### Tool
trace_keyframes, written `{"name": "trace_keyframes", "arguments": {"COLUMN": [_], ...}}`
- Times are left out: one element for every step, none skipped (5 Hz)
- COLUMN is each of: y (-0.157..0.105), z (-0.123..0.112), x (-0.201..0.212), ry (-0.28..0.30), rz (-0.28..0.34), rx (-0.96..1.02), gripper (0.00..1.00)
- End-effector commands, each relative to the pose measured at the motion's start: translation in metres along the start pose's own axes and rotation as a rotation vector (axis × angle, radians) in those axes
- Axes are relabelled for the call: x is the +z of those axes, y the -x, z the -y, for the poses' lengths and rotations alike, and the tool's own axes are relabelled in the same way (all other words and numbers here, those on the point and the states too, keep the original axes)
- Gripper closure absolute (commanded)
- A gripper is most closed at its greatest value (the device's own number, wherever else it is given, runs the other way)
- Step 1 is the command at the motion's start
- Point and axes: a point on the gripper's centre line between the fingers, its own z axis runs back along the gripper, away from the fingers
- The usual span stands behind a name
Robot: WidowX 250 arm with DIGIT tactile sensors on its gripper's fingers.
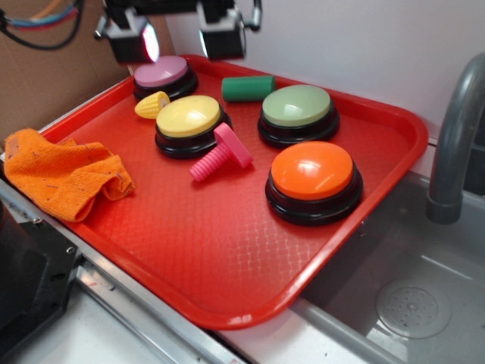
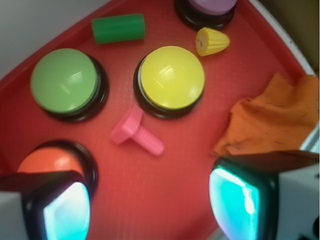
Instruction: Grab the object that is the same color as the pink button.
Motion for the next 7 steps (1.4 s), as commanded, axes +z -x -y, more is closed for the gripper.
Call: {"name": "trace_keyframes", "arguments": {"y": [-0.021, -0.021, -0.017, -0.014, -0.012, -0.012, -0.012], "z": [0.004, 0.004, 0.006, 0.009, 0.006, 0.003, 0.000], "x": [-0.038, -0.059, -0.080, -0.091, -0.095, -0.095, -0.082], "ry": [-0.063, -0.072, -0.102, -0.109, -0.103, -0.094, -0.095], "rz": [0.053, 0.052, 0.031, 0.030, 0.056, 0.057, 0.073], "rx": [0.134, 0.157, 0.164, 0.162, 0.185, 0.187, 0.133], "gripper": [0.00, 0.00, 0.00, 0.48, 1.00, 1.00, 1.00]}}
